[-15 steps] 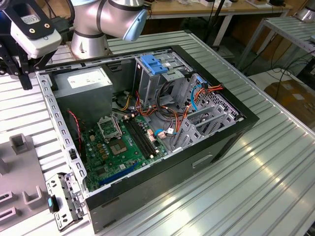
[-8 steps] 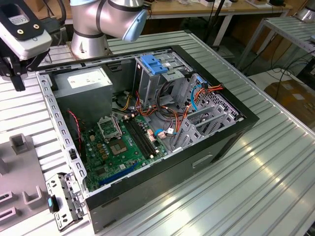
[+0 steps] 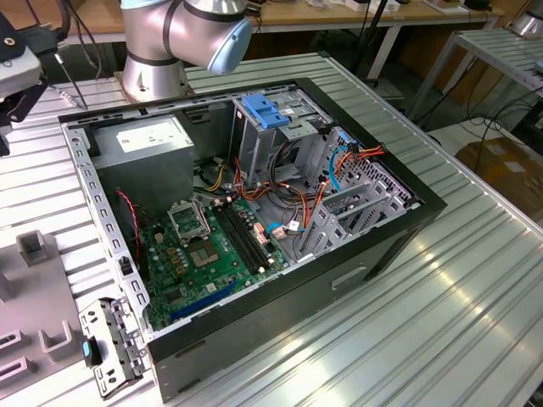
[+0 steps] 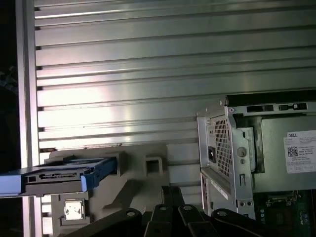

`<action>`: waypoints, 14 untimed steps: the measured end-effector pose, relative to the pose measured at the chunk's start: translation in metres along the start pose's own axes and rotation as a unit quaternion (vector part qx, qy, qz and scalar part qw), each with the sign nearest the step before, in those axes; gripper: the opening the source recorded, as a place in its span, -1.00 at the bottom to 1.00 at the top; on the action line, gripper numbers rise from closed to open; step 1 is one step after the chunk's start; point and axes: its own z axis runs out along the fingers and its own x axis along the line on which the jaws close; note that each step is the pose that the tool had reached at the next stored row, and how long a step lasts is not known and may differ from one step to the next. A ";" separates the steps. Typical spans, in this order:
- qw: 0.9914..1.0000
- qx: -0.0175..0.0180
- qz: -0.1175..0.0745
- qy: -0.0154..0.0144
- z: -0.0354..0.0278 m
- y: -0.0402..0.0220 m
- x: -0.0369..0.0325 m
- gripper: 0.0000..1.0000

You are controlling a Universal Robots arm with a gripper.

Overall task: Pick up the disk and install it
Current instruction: 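Reach for the disk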

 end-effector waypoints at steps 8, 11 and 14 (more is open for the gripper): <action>1.000 0.000 0.000 0.000 0.0014 0.0005 0.0430 -0.79; 1.000 0.000 0.000 0.000 0.0016 -0.0006 0.0580 -0.79; 1.000 0.000 0.000 0.000 0.0018 -0.0014 0.0698 -0.79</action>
